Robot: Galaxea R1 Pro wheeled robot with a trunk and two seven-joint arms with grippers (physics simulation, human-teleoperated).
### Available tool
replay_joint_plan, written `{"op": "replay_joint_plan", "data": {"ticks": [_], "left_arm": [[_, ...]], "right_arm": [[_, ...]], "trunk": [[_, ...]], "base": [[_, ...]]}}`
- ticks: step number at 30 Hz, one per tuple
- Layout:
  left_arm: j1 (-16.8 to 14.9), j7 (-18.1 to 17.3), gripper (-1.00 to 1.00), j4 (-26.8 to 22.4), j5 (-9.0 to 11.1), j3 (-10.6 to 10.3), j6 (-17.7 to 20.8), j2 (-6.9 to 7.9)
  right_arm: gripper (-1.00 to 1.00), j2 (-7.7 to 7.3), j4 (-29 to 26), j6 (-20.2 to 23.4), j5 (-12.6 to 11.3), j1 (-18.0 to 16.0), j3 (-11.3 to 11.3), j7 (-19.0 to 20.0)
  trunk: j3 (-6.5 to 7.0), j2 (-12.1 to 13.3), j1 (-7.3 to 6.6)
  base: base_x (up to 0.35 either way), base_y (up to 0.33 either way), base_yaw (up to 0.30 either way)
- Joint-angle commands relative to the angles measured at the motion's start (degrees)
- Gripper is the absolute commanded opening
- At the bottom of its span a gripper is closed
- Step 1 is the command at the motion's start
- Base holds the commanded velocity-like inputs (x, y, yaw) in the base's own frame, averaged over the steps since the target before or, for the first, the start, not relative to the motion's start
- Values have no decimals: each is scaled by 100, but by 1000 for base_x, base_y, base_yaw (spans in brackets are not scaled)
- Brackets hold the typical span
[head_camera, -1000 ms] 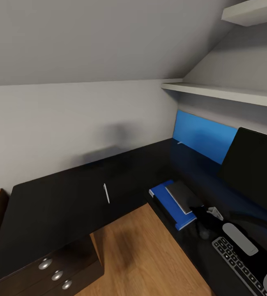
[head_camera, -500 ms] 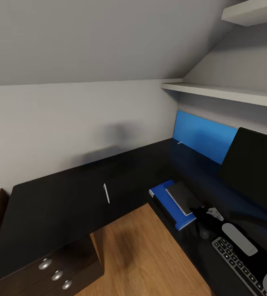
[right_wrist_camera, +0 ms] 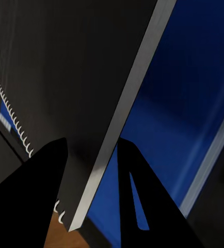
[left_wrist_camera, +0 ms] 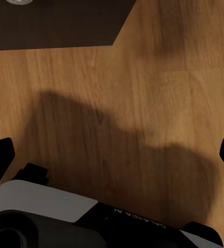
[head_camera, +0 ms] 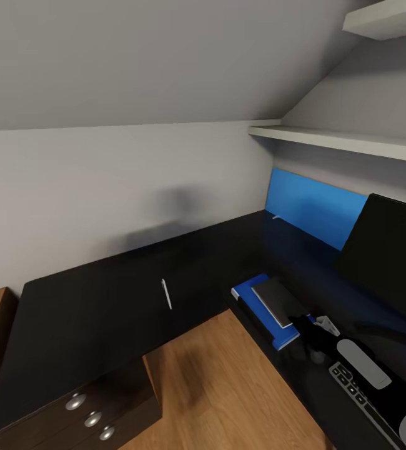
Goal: In the bedroom, organize the workspace by keeping the computer under the desk, ensuring the monitor is on the desk, placing the keyboard on the desk next to the monitor, placing the mouse on the desk next to the keyboard, moving the folder from the swivel chair onto the desk next to the mouse, stacking the notebook on top of the folder with the pen on top of the notebook, and positioning the swivel chair next to the desk.
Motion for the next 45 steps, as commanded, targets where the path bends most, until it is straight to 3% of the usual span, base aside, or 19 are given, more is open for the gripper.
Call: {"op": "replay_joint_plan", "data": {"ticks": [1, 30, 45], "left_arm": [[-3, 21, 100, 2, 60, -40, -30, 5], [-3, 21, 100, 2, 60, -39, -30, 5], [-3, 23, 100, 2, 59, -40, -30, 5]], "right_arm": [[-100, -7, -11, -3, -52, -5, 18, -41], [-100, -18, -146, -13, -58, -5, -21, 223], [-100, -17, -145, -1, -63, -5, -29, -40]], "trunk": [[-6, -4, 0], [-40, -4, 0], [-41, -4, 0]], "base": [[0, 18, 0], [0, 1, 29], [31, 0, 3]]}}
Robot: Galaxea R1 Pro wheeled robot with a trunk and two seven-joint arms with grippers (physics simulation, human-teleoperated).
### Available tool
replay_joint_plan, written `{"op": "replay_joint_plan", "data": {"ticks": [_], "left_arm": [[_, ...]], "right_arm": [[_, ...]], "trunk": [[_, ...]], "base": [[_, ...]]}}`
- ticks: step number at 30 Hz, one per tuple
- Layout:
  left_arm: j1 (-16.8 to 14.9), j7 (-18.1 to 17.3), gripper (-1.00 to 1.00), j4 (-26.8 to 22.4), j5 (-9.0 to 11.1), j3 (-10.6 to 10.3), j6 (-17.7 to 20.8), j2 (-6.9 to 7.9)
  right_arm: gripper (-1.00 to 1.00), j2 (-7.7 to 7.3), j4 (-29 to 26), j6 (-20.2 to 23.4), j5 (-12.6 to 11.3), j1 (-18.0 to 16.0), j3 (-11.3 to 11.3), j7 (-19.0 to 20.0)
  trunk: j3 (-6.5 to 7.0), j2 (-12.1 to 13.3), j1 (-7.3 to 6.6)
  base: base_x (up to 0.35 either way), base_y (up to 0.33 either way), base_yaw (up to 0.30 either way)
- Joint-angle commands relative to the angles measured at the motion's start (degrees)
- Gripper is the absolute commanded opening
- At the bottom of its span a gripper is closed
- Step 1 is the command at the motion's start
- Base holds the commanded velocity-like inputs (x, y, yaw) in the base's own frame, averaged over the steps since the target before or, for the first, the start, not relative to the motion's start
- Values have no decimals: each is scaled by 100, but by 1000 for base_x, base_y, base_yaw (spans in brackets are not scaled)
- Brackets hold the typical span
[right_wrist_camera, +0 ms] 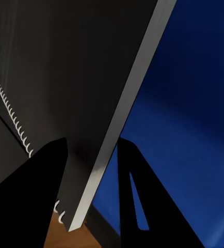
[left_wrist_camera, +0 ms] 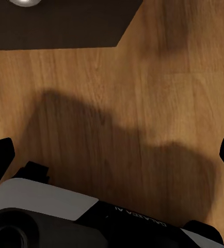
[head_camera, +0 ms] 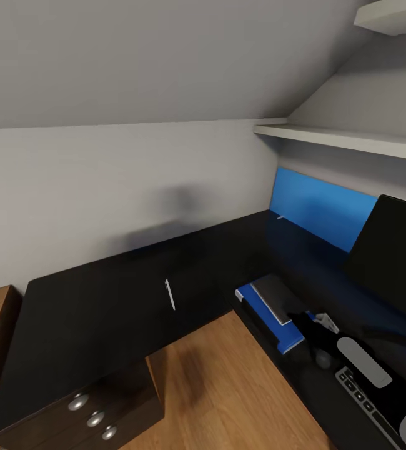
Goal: In the bedroom, organize the workspace by keeping the computer under the desk, ensuring the monitor is on the desk, placing the keyboard on the desk next to the monitor, placing the mouse on the desk next to the keyboard, moving the folder from the swivel chair onto the desk next to the mouse, stacking the notebook on top of the folder with the pen on top of the notebook, and positioning the swivel chair next to the desk.
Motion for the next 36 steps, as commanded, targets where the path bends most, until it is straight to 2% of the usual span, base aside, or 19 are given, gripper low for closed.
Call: {"op": "replay_joint_plan", "data": {"ticks": [1, 15, 32, 36], "left_arm": [[-3, 21, 100, 2, 60, -40, -30, 5], [-3, 23, 100, 2, 61, -40, -30, 5], [-3, 23, 100, 2, 66, -40, -30, 5], [-3, 23, 100, 2, 62, -40, -30, 5]], "right_arm": [[-100, -6, -15, -2, -61, -5, 16, -100], [-100, -6, -19, 2, -57, -5, 13, -221], [-100, -6, -19, -5, -47, -5, 21, -254], [-100, 1, -19, -6, -47, -5, 36, -414]], "trunk": [[-6, -4, 1], [-6, -4, 1], [299, 678, -373], [299, 678, -373]], "base": [[30, 0, 0], [6, 0, 0], [0, 0, 0], [0, 0, 0]]}}
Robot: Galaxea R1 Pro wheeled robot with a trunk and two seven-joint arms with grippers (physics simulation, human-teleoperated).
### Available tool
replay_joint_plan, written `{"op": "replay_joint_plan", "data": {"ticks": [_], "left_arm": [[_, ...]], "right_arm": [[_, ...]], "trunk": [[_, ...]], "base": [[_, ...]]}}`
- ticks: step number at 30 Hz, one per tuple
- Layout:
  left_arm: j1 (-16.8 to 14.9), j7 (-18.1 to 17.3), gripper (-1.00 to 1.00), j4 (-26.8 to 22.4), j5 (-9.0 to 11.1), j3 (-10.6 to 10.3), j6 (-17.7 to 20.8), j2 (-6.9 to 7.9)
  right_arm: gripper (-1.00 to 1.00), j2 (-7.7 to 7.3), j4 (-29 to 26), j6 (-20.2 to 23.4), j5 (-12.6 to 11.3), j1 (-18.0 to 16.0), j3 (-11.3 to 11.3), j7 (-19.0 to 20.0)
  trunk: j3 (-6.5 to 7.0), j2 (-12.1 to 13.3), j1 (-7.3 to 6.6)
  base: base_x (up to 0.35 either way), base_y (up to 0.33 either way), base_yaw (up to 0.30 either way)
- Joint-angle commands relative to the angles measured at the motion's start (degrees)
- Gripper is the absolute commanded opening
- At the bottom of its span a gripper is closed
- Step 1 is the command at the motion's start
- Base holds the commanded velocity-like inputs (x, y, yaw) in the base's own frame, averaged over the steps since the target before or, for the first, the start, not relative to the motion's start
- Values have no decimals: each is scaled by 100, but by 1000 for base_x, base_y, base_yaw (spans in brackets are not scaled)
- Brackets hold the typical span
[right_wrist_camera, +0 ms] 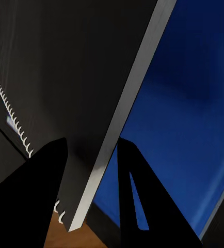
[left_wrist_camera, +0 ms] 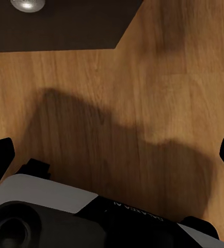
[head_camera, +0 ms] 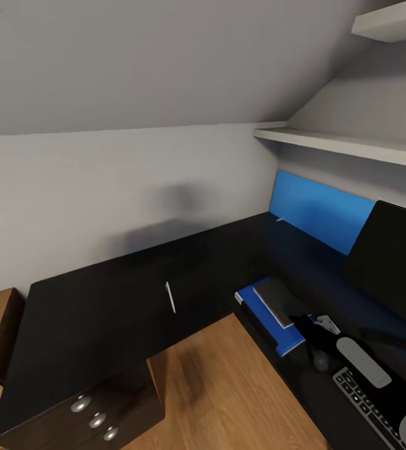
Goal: In the bedroom, organize the workspace by keeping the computer under the desk, ensuring the monitor is on the desk, placing the keyboard on the desk next to the monitor, placing the mouse on the desk next to the keyboard, moving the folder from the swivel chair onto the desk next to the mouse, stacking the notebook on top of the folder with the pen on top of the notebook, and positioning the swivel chair next to the desk.
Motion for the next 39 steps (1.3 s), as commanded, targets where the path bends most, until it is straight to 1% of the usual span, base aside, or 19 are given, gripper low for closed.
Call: {"op": "replay_joint_plan", "data": {"ticks": [1, 7, 13, 16, 39], "left_arm": [[-3, 23, 100, 1, 60, -40, -30, 5], [-3, 23, 100, 1, 59, -40, -30, 5], [-3, 23, 100, 1, 59, -40, -30, 5], [-3, 23, 100, 1, 59, -40, -30, 4], [-3, 23, 100, 1, 59, -37, -30, -1]], "right_arm": [[-100, -6, -11, -4, -50, -5, 22, -74], [-100, -5, -7, 0, -45, -5, 47, -150], [-100, -4, -9, 10, -42, -5, 48, -538], [-100, -1, -10, 12, -41, -5, 48, -606], [-100, 13, -20, 3, -10, -5, 62, -642]], "trunk": [[-6, -5, 1], [-6, -5, 1], [-6, -5, 1], [-6, -5, 1], [-6, -5, 1]], "base": [[0, 0, 0], [0, 0, 0], [0, 0, 0], [0, 0, 0], [0, 26, 0]]}}
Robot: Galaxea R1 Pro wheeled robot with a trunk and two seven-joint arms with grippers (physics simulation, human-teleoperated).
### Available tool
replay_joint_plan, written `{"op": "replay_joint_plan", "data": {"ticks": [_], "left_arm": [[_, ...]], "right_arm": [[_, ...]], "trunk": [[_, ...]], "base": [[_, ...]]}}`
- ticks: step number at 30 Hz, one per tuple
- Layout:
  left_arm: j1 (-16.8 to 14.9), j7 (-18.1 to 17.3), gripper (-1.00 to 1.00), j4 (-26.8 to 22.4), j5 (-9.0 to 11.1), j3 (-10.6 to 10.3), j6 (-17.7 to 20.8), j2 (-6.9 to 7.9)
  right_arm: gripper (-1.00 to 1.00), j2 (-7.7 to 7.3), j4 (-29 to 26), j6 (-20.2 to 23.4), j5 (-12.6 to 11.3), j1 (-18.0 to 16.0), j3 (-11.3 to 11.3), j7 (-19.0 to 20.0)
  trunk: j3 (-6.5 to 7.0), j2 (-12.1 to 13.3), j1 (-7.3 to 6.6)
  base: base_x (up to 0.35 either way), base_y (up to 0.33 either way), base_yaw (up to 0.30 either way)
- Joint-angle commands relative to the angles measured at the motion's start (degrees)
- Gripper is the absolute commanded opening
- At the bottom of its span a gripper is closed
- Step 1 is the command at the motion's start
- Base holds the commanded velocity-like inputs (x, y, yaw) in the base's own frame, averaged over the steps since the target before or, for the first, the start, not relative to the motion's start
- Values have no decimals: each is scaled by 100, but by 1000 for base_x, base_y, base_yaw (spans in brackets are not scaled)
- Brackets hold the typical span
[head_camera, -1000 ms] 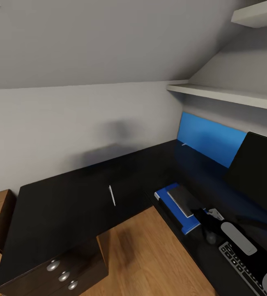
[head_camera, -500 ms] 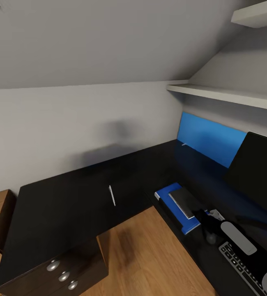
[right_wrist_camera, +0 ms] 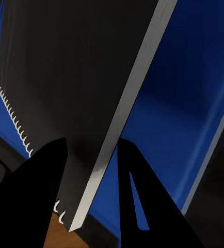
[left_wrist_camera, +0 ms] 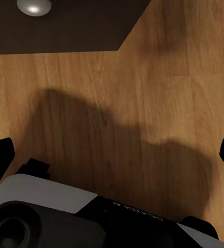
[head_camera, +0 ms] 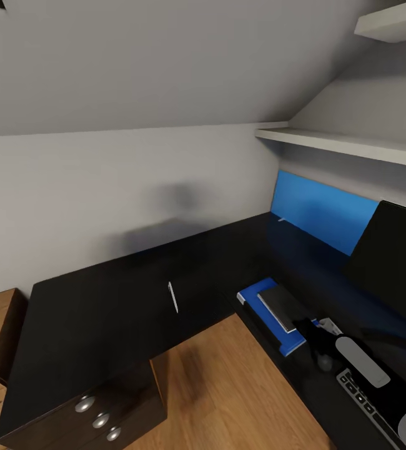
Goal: In the bedroom, organize the workspace by keeping the computer under the desk, ensuring the monitor is on the desk, placing the keyboard on the desk next to the monitor, placing the mouse on the desk next to the keyboard, moving the folder from the swivel chair onto the desk next to the mouse, stacking the notebook on top of the folder with the pen on top of the notebook, and positioning the swivel chair next to the desk.
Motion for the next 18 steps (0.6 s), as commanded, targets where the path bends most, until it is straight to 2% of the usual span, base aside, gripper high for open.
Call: {"op": "replay_joint_plan", "data": {"ticks": [1, 8, 18], "left_arm": [[-4, 21, 100, 2, 60, -40, -30, 4], [-4, 22, 100, 2, 61, -43, -30, 2], [-4, 21, 100, 2, 66, -43, -26, 2]], "right_arm": [[-100, -8, 1, 14, -35, 4, 61, -49], [-100, -8, 5, 6, 324, 4, 63, -30], [-100, -8, 2, -3, 382, 4, 63, -14]], "trunk": [[-8, -3, 1], [-8, -3, 1], [-8, -3, 1]], "base": [[0, 3, 0], [0, 1, 0], [0, 0, 0]]}}
